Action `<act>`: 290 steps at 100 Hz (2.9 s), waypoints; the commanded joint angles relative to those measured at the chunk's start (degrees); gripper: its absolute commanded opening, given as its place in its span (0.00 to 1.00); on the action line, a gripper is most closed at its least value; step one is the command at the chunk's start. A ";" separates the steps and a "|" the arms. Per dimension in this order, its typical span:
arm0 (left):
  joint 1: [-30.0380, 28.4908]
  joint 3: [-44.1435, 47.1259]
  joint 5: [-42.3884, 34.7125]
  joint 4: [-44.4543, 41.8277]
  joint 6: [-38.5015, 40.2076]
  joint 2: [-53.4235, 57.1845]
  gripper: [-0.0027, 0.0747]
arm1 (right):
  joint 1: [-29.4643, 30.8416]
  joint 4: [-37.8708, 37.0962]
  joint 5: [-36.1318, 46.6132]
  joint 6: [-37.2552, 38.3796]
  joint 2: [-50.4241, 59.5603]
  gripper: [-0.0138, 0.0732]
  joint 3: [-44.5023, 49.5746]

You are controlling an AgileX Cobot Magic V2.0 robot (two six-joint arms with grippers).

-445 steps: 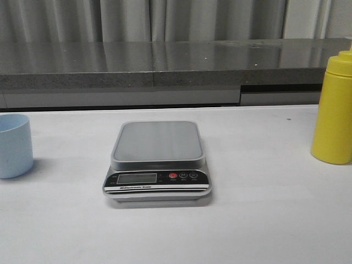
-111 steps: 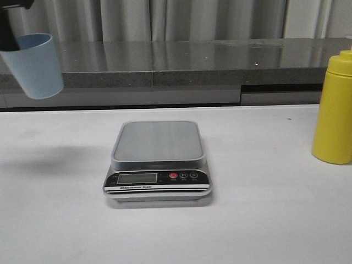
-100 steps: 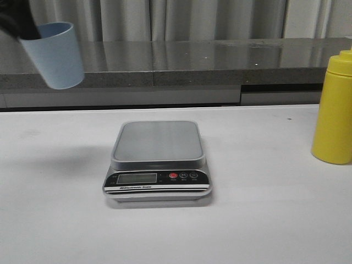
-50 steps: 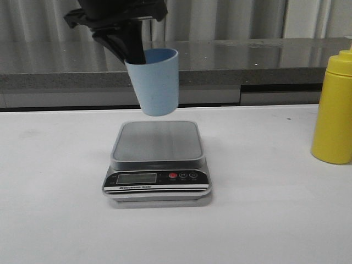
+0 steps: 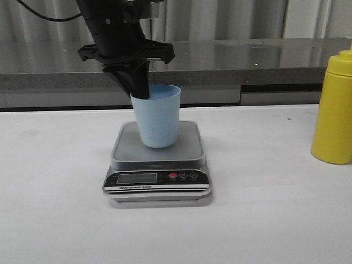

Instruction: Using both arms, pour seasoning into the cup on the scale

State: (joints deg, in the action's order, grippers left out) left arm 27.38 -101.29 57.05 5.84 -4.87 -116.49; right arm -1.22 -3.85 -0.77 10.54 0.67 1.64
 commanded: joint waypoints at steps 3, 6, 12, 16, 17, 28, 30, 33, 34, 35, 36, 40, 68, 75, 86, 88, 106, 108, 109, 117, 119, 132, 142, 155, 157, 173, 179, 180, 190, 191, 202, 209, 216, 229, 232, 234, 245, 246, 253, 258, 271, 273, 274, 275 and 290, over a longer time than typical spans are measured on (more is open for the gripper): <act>0.19 -1.84 -1.25 0.52 0.93 3.28 0.01 | 0.14 0.19 4.47 -0.56 1.05 0.08 -1.06; 0.19 -1.84 -1.25 0.52 0.93 3.28 0.02 | 0.14 0.19 4.47 -0.56 1.05 0.08 -1.06; 0.19 -1.84 -1.12 0.52 0.93 3.28 0.06 | 0.14 0.19 4.47 -0.56 1.05 0.08 -1.06; 0.19 -1.84 -1.12 0.52 0.93 3.28 0.11 | 0.14 0.19 4.47 -0.56 1.05 0.08 -1.06; 0.19 -1.84 -1.12 0.52 0.93 3.28 0.14 | 0.14 0.19 4.47 -0.56 1.05 0.08 -1.06; 0.19 -1.93 -1.32 0.52 0.93 3.28 0.30 | 0.14 0.19 4.47 -0.56 1.05 0.08 -1.06; 0.19 -1.93 -1.32 0.52 0.93 3.28 0.33 | 0.14 0.19 4.47 -0.56 1.05 0.08 -1.06; 0.19 -1.93 -1.35 0.52 0.93 3.28 0.36 | 0.14 0.19 4.47 -0.56 1.05 0.08 -1.06; 0.19 -1.93 -1.47 0.52 0.93 3.28 0.37 | 0.14 0.19 4.47 -0.56 1.05 0.08 -1.06; 0.19 -1.93 -1.47 0.52 0.93 3.28 0.38 | 0.14 0.19 4.47 -0.56 1.05 0.08 -1.06; 0.19 -1.95 -1.62 0.52 0.93 3.28 0.39 | 0.14 0.19 4.47 -0.56 1.05 0.08 -1.06; 0.19 -2.05 -1.88 0.52 0.93 3.41 0.41 | 0.14 0.19 4.47 -0.56 1.05 0.08 -1.06; 0.19 -2.05 -4.49 0.40 2.48 5.81 0.41 | 0.14 0.19 4.47 -0.56 1.05 0.08 -1.06; 0.19 -2.05 -5.04 0.06 2.82 6.70 0.41 | 0.14 0.19 4.47 -0.56 1.05 0.08 -1.06; 0.19 -1.92 -6.11 0.06 3.75 8.82 0.34 | 0.14 0.19 4.47 -0.56 1.05 0.08 -1.06; 0.19 -1.65 -6.42 0.06 3.91 9.16 0.32 | 0.14 0.19 4.47 -0.56 1.05 0.08 -1.06; -0.38 2.55 -9.81 0.06 4.02 14.40 0.17 | 0.14 0.19 4.47 -0.56 1.05 0.08 -1.06; -0.66 3.09 -10.28 0.06 4.02 15.16 0.15 | 0.14 0.19 4.47 -0.56 1.05 0.08 -1.06; -0.68 3.64 -10.61 0.06 4.02 15.40 0.14 | 0.14 0.19 4.47 -0.56 1.05 0.08 -1.06; -1.92 7.16 -12.64 0.06 4.87 18.75 0.06 | 0.14 0.19 4.47 -0.56 1.05 0.08 -1.06; -2.31 8.17 -13.14 0.06 4.87 19.65 0.04 | 0.14 0.19 4.47 -0.56 1.05 0.08 -1.06; -5.25 14.51 -15.29 0.06 4.87 25.23 0.01 | 0.14 0.19 4.47 -0.56 1.05 0.08 -1.06; -7.73 19.11 -16.24 0.06 4.87 29.94 0.01 | 0.14 0.19 4.47 -0.56 1.05 0.08 -1.06; -10.75 26.36 -19.35 0.06 5.32 37.76 0.01 | 0.14 0.19 4.47 -0.56 1.05 0.08 -1.06; -11.04 27.19 -19.74 0.06 5.53 38.61 0.01 | 0.14 0.19 4.47 -0.56 1.05 0.08 -1.06; -13.72 36.98 -23.36 0.06 6.76 48.75 0.01 | 0.14 0.19 4.47 -0.56 1.05 0.08 -1.06; -14.70 40.87 -24.56 0.06 6.80 52.24 0.01 | 0.14 0.19 4.47 -0.56 1.05 0.08 -1.06; -14.81 41.29 -24.70 0.06 6.80 53.14 0.01 | 0.14 0.19 4.47 -0.56 1.05 0.08 -1.06; -16.17 47.26 -26.01 0.06 7.02 59.22 0.01 | 0.14 0.19 4.47 -0.56 1.05 0.08 -1.06; -16.37 47.63 -26.00 0.06 7.02 59.66 0.01 | 0.14 0.19 4.47 -0.56 1.05 0.08 -1.06; -17.63 53.19 -27.72 0.06 8.26 66.37 0.01 | 0.14 0.19 4.47 -0.56 1.05 0.08 -1.06; -18.02 56.79 -29.98 0.06 8.64 70.47 0.01 | 0.14 0.19 4.47 -0.56 1.05 0.08 -1.06; -18.28 60.37 -32.03 0.06 8.64 74.76 0.01 | 0.14 0.19 4.47 -0.56 1.05 0.08 -1.06; -18.28 66.35 -33.57 -0.49 8.64 81.97 0.01 | 0.14 0.19 4.47 -0.56 1.05 0.08 -1.06; -18.28 67.87 -33.57 -0.49 8.64 83.29 0.01 | 0.14 0.19 4.47 -0.56 1.05 0.08 -1.06; -18.28 68.45 -33.57 -0.49 8.64 84.23 0.01 | 0.14 0.19 4.47 -0.56 1.05 0.08 -1.06; -18.28 72.89 -33.81 -0.49 8.64 89.07 0.01 | 0.14 0.19 4.47 -0.56 1.05 0.08 -1.06; -18.28 73.37 -33.90 -0.49 8.64 89.37 0.01 | 0.14 0.19 4.47 -0.56 1.05 0.08 -1.06; -18.28 75.72 -34.58 -0.49 8.64 92.38 0.01 | 0.14 0.19 4.47 -0.56 1.05 0.08 -1.06; -18.28 77.27 -35.25 -0.49 8.64 94.51 0.01 | 0.14 0.19 4.47 -0.56 1.05 0.08 -1.06; -18.28 80.33 -36.42 -0.49 8.64 99.88 0.01 | 0.14 0.19 4.47 -0.56 1.05 0.08 -1.06; -18.28 80.73 -36.42 -0.49 8.64 100.64 0.01 | 0.14 0.19 4.47 -0.56 1.05 0.08 -1.06; -18.28 80.85 -36.42 -0.49 8.64 100.90 0.01 | 0.14 0.19 4.47 -0.56 1.05 0.08 -1.06; -18.28 81.04 -36.42 -0.49 8.64 101.14 0.01 | 0.14 0.19 4.47 -0.56 1.05 0.08 -1.06; -18.28 82.07 -36.42 -0.49 8.64 105.13 0.01 | 0.14 0.19 4.87 -0.56 1.05 0.08 -1.06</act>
State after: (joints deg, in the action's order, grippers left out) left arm 9.15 -17.98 25.52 5.17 3.08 -12.40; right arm -1.22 -3.76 -0.77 10.51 0.67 1.64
